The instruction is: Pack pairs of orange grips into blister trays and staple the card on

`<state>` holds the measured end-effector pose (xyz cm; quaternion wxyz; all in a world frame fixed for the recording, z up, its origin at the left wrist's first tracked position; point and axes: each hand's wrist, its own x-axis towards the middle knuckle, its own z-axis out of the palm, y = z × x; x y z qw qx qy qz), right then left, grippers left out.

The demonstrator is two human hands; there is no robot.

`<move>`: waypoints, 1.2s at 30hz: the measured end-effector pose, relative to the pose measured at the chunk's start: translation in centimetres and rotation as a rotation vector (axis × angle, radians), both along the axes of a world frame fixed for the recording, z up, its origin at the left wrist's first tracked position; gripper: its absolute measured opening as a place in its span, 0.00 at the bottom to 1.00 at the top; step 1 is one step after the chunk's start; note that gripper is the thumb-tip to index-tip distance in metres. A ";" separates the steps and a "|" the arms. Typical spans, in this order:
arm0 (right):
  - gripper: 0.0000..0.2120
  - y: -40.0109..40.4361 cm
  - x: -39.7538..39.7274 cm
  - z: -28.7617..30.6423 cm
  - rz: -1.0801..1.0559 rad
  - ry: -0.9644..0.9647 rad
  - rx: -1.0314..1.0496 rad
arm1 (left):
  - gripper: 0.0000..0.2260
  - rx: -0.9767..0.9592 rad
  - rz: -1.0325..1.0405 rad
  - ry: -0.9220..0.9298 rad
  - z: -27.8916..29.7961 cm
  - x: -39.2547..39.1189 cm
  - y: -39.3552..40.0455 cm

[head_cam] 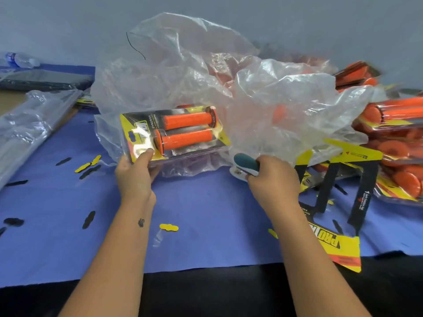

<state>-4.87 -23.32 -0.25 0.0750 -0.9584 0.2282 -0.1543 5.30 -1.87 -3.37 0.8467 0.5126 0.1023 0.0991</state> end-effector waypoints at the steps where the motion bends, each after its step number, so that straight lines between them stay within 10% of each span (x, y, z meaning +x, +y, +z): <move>1: 0.09 -0.2 -0.3 0.2 -0.022 -0.002 -0.046 | 0.11 -0.021 -0.025 -0.010 0.3 -0.1 -0.1; 5: 0.16 1.6 -0.8 0.8 0.029 -0.240 -0.030 | 0.13 -0.221 -0.073 -0.070 2.0 -0.6 -0.3; 13: 0.39 3.9 -0.3 4.4 0.247 -0.437 1.153 | 0.22 -0.357 -0.126 -0.355 7.6 -2.4 1.9; 16: 0.32 2.1 -1.1 6.0 0.469 -0.313 1.508 | 0.19 -0.334 -0.187 -0.359 10.1 -2.7 0.2; 19: 0.27 -0.3 -2.7 7.6 0.574 -0.361 1.492 | 0.27 -0.360 -0.264 -0.294 12.9 -2.9 -4.0; 23: 0.10 -5.4 -4.5 10.8 0.416 -0.705 1.497 | 0.13 -0.381 -0.426 -0.356 16.3 -3.3 -11.0; 29: 0.03 -13.2 -3.2 15.4 0.063 -1.083 1.502 | 0.21 0.165 -0.835 -0.288 15.7 -6.4 -20.1; 36: 0.06 -18.5 -1.5 11.6 -0.212 -0.912 1.312 | 0.15 0.435 -0.854 -0.375 10.1 -6.9 -22.1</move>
